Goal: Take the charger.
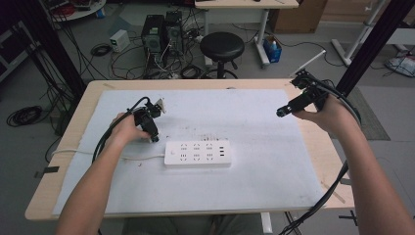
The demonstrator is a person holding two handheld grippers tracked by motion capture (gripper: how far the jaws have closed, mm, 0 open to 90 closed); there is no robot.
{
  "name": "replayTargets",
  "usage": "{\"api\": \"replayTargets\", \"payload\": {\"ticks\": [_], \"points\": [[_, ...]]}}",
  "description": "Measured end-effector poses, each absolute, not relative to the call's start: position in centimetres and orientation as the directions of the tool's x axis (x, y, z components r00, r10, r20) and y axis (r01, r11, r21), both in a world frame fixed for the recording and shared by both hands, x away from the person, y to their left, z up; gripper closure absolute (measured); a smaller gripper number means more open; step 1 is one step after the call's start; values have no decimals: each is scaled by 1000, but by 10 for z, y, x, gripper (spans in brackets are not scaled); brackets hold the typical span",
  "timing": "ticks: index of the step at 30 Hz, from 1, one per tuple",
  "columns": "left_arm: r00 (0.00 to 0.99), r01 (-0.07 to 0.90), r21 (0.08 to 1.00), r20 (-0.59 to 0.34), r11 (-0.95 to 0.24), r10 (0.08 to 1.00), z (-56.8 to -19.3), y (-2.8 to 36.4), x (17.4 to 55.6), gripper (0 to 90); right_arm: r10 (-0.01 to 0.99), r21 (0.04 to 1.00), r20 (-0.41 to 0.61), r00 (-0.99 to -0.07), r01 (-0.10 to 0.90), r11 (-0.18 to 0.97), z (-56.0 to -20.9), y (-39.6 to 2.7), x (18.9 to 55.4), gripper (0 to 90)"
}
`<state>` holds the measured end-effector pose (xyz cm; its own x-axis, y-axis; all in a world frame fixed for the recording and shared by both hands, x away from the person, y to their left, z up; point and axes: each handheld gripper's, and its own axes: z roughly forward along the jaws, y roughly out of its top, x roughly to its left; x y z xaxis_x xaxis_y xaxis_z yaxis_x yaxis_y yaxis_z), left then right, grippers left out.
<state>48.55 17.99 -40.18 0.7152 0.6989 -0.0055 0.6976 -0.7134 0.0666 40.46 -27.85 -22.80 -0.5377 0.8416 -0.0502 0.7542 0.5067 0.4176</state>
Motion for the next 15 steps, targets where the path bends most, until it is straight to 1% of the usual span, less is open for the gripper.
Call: {"api": "replayTargets", "payload": {"ticks": [2, 3, 4, 5, 6, 9, 10, 12, 13, 15], "points": [[728, 683, 85, -2, -725, 685, -384, 179, 482, 426, 845, 416, -48, -532, 759, 501, -228, -278, 405, 120], [728, 683, 85, -2, -725, 685, -384, 179, 482, 427, 848, 415, -46, -528, 762, 497, -227, -278, 405, 120], [731, 678, 119, -4, -725, 683, -367, 177, 477, 426, 850, 417, -39, -525, 764, 491, -227, -278, 406, 134], [731, 678, 119, -4, -725, 683, -367, 177, 477, 426, 852, 418, -26, -522, 769, 484, -226, -278, 406, 168], [745, 658, 146, 12, -738, 667, -346, 175, 473, 426, 855, 419, -17, -518, 773, 477, -225, -278, 407, 168], [756, 641, 182, 14, -745, 654, -315, 173, 466, 426, 870, 404, 7, -493, 797, 449, -223, -277, 410, 169], [756, 641, 182, 14, -745, 654, -315, 173, 466, 426, 873, 396, 8, -487, 803, 444, -222, -277, 411, 169], [766, 627, 191, 20, -755, 642, -298, 172, 462, 426, 883, 391, 26, -469, 818, 423, -220, -275, 411, 173], [779, 611, 200, 20, -766, 626, -283, 170, 458, 426, 885, 390, 37, -464, 822, 415, -219, -276, 412, 189], [791, 596, 204, 15, -777, 611, -271, 168, 454, 426, 887, 384, 53, -458, 829, 405, -217, -275, 411, 199]]}}
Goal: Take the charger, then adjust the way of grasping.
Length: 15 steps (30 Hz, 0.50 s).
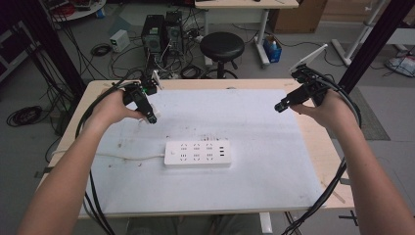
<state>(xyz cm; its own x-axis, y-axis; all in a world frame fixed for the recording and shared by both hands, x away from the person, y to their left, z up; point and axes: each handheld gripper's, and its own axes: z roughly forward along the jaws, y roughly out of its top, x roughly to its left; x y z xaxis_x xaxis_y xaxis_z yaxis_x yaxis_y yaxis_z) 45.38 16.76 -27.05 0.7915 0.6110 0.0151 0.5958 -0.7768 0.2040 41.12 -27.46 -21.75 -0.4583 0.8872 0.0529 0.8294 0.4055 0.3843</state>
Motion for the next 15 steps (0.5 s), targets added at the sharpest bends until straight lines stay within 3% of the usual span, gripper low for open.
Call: {"api": "replayTargets", "payload": {"ticks": [10, 15], "points": [[823, 538, 247, 53, -806, 565, -237, 157, 441, 426, 896, 373, 102, -432, 852, 368, -210, -276, 408, 200], [874, 410, 345, 114, -844, 472, -227, 141, 429, 426, 883, 391, 187, -431, 857, 336, -204, -277, 403, 201]]}}
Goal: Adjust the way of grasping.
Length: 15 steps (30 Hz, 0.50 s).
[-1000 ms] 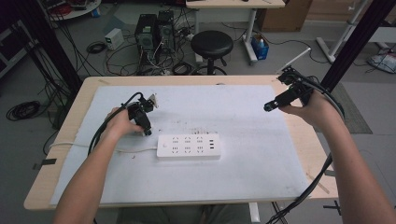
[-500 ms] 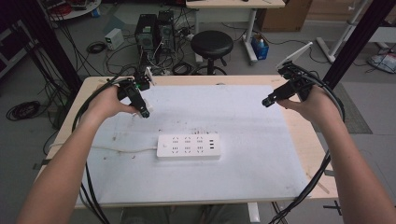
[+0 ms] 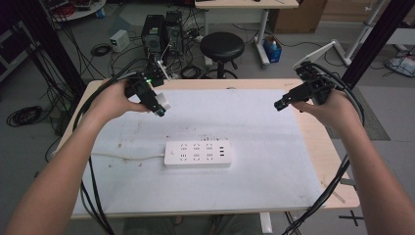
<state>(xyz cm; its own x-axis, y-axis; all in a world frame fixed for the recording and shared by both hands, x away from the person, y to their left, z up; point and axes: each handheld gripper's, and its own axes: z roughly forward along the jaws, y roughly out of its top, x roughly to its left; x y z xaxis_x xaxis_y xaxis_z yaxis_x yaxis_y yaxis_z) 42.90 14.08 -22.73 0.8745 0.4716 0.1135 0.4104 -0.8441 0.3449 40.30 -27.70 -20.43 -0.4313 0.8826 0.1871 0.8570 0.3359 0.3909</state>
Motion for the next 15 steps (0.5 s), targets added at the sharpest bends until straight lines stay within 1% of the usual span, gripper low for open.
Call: {"api": "replayTargets", "payload": {"ticks": [1, 2, 3, 4, 5, 6, 7, 8, 9, 10, 15], "points": [[899, 335, 395, 139, -855, 416, -222, 132, 424, 426, 880, 399, 204, -430, 857, 326, -203, -277, 402, 237], [907, 304, 424, 144, -853, 395, -220, 127, 421, 426, 874, 413, 224, -430, 855, 315, -201, -277, 400, 279], [918, 274, 443, 145, -854, 370, -218, 122, 419, 426, 867, 423, 258, -427, 857, 296, -199, -277, 398, 282], [918, 274, 443, 145, -854, 370, -218, 122, 419, 426, 857, 425, 288, -427, 859, 285, -198, -276, 397, 282], [933, 209, 481, 163, -851, 321, -217, 111, 412, 426, 849, 425, 315, -425, 863, 274, -197, -275, 395, 282], [933, 209, 481, 163, -851, 321, -217, 111, 412, 426, 839, 428, 341, -424, 865, 263, -197, -274, 394, 282], [946, 139, 503, 187, -853, 265, -215, 100, 406, 426, 829, 420, 375, -415, 873, 247, -197, -273, 392, 283], [951, 104, 502, 204, -859, 234, -215, 94, 403, 426, 815, 409, 410, -410, 881, 238, -198, -271, 391, 283], [951, 104, 502, 204, -859, 234, -215, 94, 403, 426, 799, 398, 447, -403, 889, 225, -199, -269, 390, 283], [954, 51, 505, 230, -862, 191, -213, 82, 398, 426, 782, 387, 483, -394, 897, 213, -200, -268, 388, 283], [963, -56, 539, 250, -840, 97, -211, 56, 389, 426, 730, 363, 576, -368, 915, 175, -202, -257, 381, 284]]}}
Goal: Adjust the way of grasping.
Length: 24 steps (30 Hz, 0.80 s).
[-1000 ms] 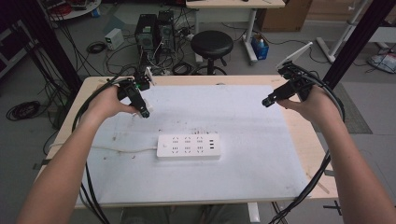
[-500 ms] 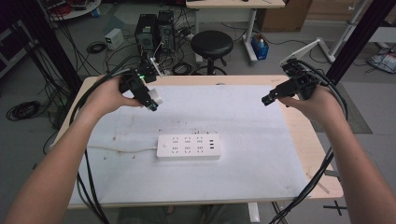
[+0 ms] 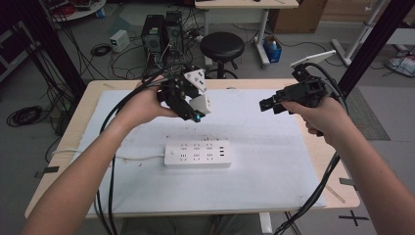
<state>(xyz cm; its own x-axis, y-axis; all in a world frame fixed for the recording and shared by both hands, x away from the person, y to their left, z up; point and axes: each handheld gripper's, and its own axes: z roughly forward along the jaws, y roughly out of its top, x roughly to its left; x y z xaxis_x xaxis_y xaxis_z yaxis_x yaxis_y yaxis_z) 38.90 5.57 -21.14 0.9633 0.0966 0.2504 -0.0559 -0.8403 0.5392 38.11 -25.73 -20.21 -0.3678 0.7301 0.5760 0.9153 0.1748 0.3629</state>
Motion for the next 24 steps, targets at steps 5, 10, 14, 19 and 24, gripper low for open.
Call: {"api": "replayTargets", "payload": {"ticks": [5, 10, 14, 19, 24], "points": [[969, -102, 548, 244, -830, 42, -212, 32, 385, 426, 667, 319, 672, -323, 938, 134, -207, -247, 378, 285], [971, -123, 552, 238, -825, 14, -211, 16, 381, 427, 636, 279, 713, -296, 951, 130, -213, -230, 375, 317], [967, -152, 551, 256, -821, -7, -209, 0, 375, 426, 618, 272, 731, -289, 954, 124, -218, -222, 378, 333], [961, -172, 549, 277, -818, -16, -209, -10, 370, 426, 598, 265, 747, -289, 955, 131, -226, -211, 380, 435], [946, -201, 519, 323, -831, -28, -213, -15, 367, 426, 578, 313, 748, -327, 941, 128, -229, -208, 382, 585]]}}
